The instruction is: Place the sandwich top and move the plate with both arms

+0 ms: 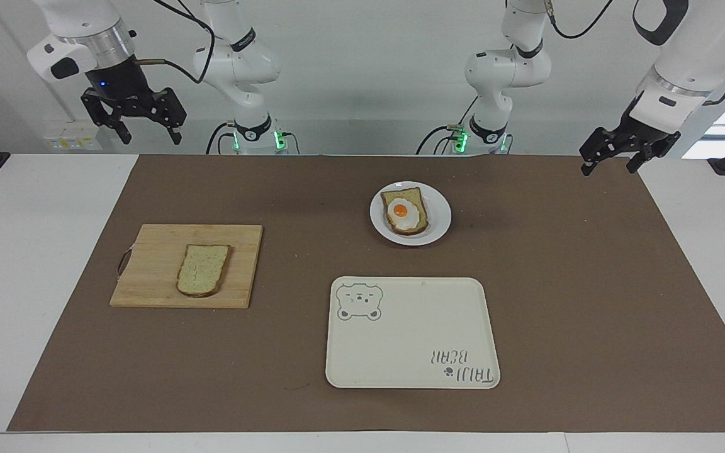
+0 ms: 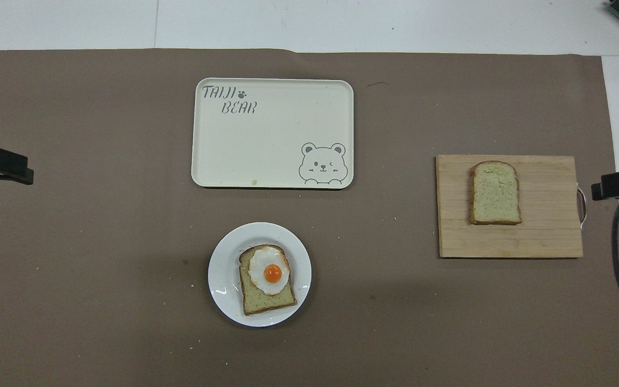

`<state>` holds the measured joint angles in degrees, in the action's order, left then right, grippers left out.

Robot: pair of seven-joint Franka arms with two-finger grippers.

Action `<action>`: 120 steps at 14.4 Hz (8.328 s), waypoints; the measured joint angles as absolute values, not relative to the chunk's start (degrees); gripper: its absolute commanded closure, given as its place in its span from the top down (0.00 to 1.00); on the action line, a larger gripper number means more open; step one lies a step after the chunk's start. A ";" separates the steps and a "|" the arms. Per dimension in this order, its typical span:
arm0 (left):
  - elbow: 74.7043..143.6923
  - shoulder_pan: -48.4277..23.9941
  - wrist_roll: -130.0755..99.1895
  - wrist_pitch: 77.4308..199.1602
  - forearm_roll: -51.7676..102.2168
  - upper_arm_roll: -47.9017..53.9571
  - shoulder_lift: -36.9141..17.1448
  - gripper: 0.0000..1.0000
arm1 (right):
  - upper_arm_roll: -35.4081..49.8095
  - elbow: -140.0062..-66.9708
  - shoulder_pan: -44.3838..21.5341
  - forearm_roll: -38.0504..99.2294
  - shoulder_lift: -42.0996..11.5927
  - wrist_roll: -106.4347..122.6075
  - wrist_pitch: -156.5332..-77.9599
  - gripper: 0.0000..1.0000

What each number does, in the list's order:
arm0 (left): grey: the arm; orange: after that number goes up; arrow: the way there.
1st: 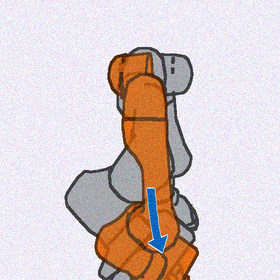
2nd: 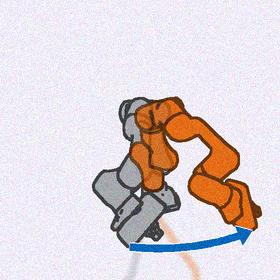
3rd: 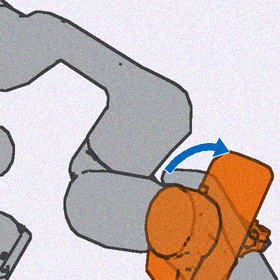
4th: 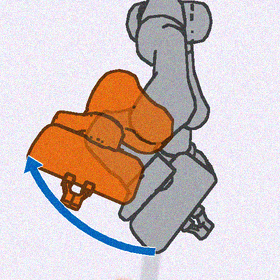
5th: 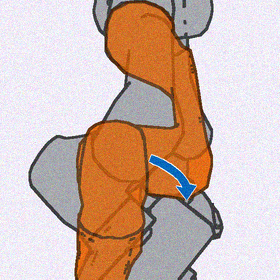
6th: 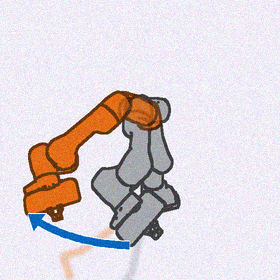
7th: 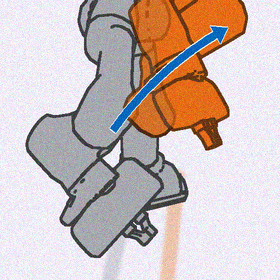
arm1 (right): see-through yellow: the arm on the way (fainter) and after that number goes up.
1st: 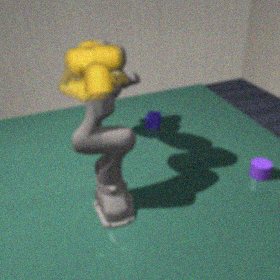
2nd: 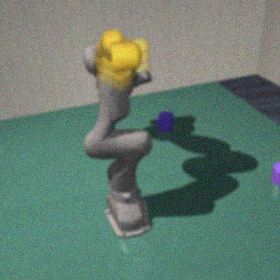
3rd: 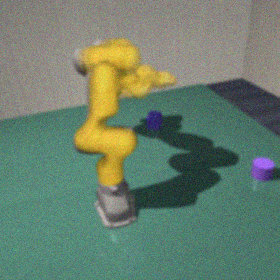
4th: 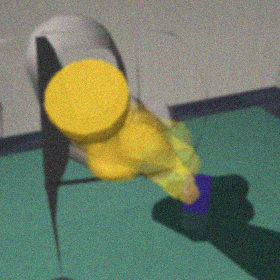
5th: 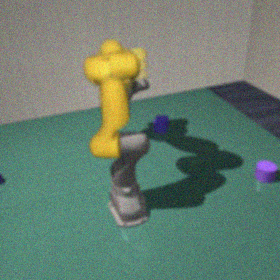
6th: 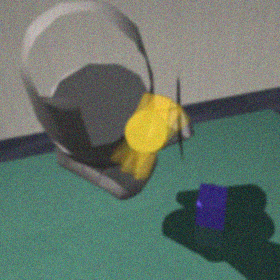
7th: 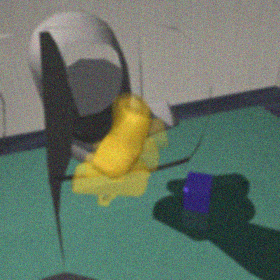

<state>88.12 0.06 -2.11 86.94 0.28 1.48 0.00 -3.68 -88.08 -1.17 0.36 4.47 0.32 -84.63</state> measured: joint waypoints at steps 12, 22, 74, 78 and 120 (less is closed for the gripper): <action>88.12 0.06 -2.11 86.94 0.28 1.48 0.00 1.00 | -3.75 -88.11 -1.15 0.36 4.47 0.32 -84.63 1.00; 88.12 0.06 -2.11 86.94 0.28 1.48 0.00 1.00 | -3.75 -88.16 -1.15 0.36 4.47 0.32 -84.63 1.00; 88.12 0.06 -2.11 86.94 0.28 1.48 0.00 1.00 | -4.18 -102.95 1.16 0.52 0.64 6.21 -103.67 1.00; 88.12 0.06 -2.11 86.94 0.28 1.48 0.00 1.00 | -4.25 -104.69 2.51 3.20 -3.38 6.22 -108.19 1.00; 88.12 0.06 -2.12 86.94 0.28 1.48 0.00 1.00 | -3.78 -117.51 7.13 10.25 -13.08 14.02 -129.48 0.00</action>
